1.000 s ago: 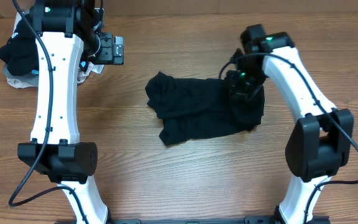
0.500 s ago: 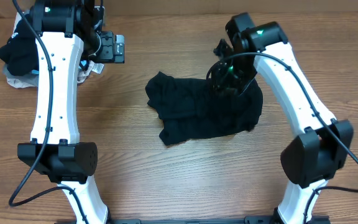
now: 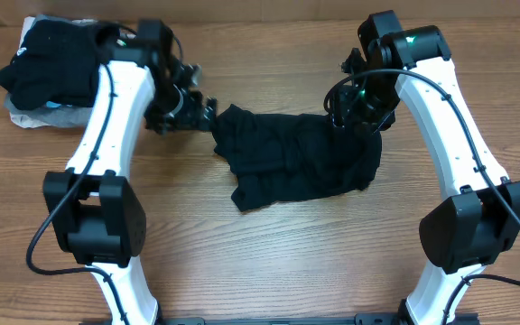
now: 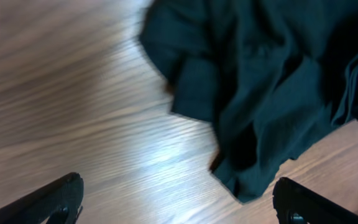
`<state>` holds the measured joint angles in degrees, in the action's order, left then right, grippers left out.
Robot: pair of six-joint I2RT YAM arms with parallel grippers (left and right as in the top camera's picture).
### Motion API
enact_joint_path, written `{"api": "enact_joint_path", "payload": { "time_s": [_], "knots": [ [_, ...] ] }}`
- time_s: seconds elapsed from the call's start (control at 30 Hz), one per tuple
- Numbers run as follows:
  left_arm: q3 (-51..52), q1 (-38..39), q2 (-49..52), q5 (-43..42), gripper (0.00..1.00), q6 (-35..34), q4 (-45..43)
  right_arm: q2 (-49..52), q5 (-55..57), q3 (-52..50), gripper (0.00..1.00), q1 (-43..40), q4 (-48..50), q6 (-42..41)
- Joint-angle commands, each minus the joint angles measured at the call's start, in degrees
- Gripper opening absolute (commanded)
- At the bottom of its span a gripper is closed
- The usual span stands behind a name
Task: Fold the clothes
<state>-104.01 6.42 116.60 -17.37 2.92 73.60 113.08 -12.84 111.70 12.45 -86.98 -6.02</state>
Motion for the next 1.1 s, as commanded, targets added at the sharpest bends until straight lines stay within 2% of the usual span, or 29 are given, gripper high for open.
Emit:
{"api": "enact_joint_path", "payload": {
  "time_s": [0.0,0.1,0.23,0.43,0.6,0.7,0.83,1.03,1.07],
  "knots": [
    [8.5,1.88,-0.07,-8.5,1.0,2.34,-5.35,-1.38,0.46,1.07,0.66,0.15,0.09,0.04],
    [14.45,2.62,-0.07,-12.92,1.0,0.37,-11.78,-1.36,0.46,1.07,0.67,0.15,0.09,0.02],
    [23.1,2.75,-0.07,-17.38,1.0,-11.15,-23.63,-1.36,0.44,1.07,0.68,0.15,0.04,0.0],
    [31.8,3.45,-0.07,-15.1,1.0,-20.46,-35.39,-1.36,0.44,1.09,0.7,0.15,0.11,0.02],
    [34.84,4.83,-0.07,-14.95,1.0,-23.15,-40.94,-1.36,0.44,1.07,0.72,0.15,0.46,0.0],
    [34.95,6.69,-0.07,-11.41,0.99,-23.12,-41.27,-1.36,0.39,1.07,0.73,0.15,1.05,0.0],
    [34.97,11.06,-0.07,-2.47,0.99,-23.1,-40.28,-1.36,0.39,1.07,0.74,0.15,1.18,-0.02],
    [34.99,17.16,-0.07,10.16,0.93,-26.08,-39.78,-1.36,0.39,1.07,0.74,0.15,0.74,-0.02],
    [34.99,17.77,-0.07,12.02,0.88,-27.12,-39.71,-1.36,0.39,1.09,0.75,0.15,0.63,-0.02]
  ]
}}
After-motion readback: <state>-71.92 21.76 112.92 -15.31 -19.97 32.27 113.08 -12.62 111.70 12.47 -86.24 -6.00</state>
